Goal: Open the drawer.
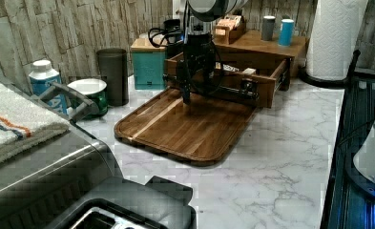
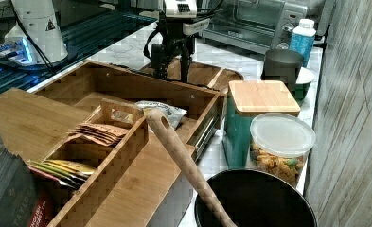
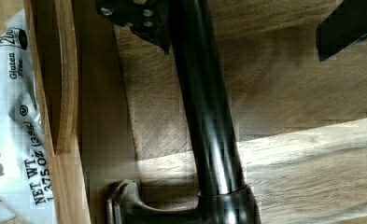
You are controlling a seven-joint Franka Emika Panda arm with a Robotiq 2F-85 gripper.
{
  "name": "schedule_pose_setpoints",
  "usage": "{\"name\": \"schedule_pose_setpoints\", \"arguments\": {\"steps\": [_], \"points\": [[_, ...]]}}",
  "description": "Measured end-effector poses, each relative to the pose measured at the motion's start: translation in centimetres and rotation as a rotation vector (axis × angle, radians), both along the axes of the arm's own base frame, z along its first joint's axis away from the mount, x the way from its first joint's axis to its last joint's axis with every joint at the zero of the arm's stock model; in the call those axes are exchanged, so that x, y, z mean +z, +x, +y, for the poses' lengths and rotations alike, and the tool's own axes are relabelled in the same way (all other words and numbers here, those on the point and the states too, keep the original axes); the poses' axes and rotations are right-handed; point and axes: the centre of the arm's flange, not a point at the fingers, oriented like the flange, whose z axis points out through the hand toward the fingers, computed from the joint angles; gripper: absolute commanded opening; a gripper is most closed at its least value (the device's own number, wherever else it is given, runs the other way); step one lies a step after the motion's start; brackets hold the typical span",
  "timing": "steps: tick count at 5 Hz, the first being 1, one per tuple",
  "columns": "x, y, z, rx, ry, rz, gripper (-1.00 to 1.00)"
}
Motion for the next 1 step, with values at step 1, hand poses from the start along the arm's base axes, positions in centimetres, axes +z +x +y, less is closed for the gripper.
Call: {"name": "schedule_pose_setpoints", "arguments": {"steps": [1], "points": [[0.02,-0.01,-0.09,-0.002,0.0,0.0,1.0]]}}
